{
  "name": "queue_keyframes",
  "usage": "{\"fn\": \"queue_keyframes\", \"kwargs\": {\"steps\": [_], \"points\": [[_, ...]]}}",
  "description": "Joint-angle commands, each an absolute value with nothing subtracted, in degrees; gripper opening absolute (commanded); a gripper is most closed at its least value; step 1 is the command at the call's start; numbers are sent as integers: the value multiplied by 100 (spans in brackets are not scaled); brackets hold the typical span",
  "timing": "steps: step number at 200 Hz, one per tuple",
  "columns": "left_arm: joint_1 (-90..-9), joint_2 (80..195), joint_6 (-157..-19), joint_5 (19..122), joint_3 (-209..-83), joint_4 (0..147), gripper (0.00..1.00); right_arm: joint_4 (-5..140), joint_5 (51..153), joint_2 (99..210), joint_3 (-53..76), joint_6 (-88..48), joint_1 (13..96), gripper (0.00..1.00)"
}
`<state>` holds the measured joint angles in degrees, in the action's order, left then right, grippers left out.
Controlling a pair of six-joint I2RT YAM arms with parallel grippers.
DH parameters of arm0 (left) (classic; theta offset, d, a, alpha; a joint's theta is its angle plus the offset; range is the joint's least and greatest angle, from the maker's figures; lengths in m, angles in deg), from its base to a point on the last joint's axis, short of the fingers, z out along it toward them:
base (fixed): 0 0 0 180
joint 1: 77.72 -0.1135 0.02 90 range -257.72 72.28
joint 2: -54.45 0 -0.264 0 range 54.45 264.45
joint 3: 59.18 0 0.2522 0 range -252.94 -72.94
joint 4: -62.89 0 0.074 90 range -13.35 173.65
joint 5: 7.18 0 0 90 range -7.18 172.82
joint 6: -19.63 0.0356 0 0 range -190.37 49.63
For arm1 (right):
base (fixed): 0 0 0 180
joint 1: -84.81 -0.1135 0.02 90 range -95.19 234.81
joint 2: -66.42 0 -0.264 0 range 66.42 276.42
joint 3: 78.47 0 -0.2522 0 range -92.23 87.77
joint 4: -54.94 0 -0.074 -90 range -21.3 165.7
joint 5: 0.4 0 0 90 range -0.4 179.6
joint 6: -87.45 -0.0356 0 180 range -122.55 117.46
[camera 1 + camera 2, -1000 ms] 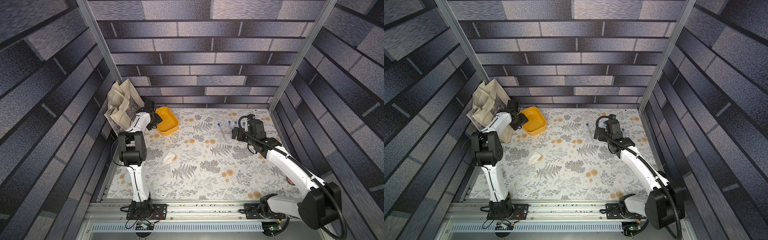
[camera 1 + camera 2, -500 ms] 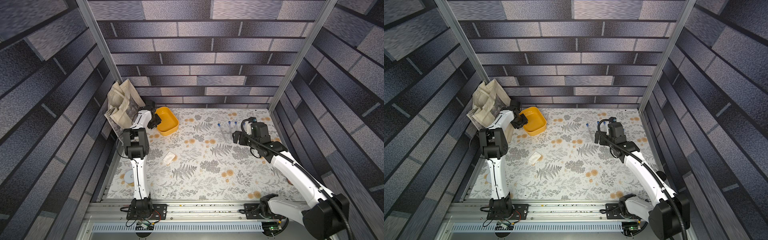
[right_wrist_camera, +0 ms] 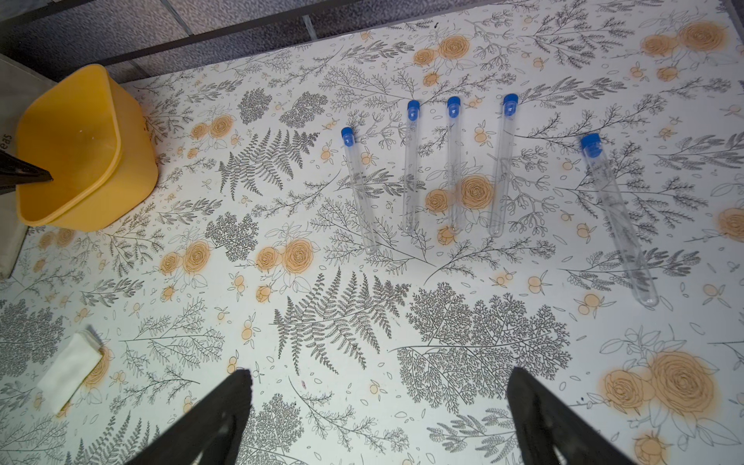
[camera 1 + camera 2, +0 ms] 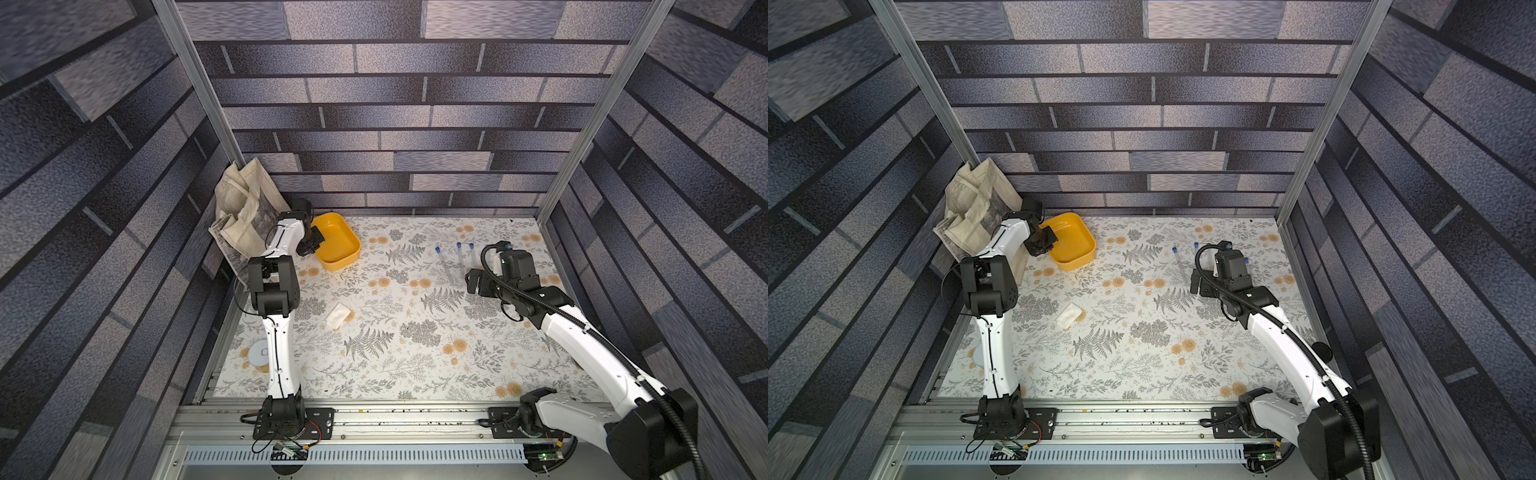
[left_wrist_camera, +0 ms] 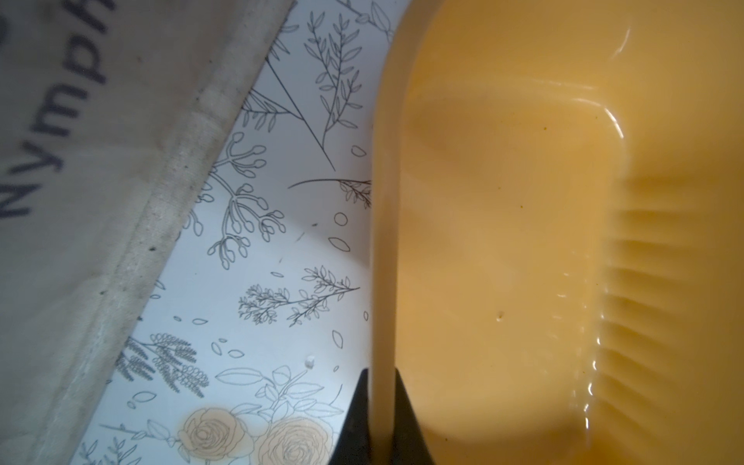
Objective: Wipe the exteriors of test tubes
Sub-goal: Pick up the storage box from the center of the board, then place the storage box at the center of the board.
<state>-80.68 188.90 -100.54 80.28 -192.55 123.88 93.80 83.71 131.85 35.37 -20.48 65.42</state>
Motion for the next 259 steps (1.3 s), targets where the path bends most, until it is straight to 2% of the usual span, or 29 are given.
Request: {"fn": "queue_keyframes", "kwargs": {"steps": [1,46,113,172,208,259], "points": [[-7941,18262,-9864,7929,-19186,12609,0,9410,8405,13195,3574,-2021,6521,100],[-7665,17209,-9802,7597,-18194,12263,0,9357,8451,13302,3596,-2012,6521,100],[-6565,15772,-9670,7346,-16841,12222,0,9635,8180,13660,3189,-1833,6524,100],[-5324,14956,-9701,7381,-15680,12095,0,10384,7749,14042,2477,-1728,6533,100],[-4901,14555,-10236,7538,-14692,11554,0,10786,7261,14074,2299,-2116,6530,100],[-4452,14401,-10820,7813,-13947,11078,0,10716,7578,13680,2575,-2184,6530,100]]}}
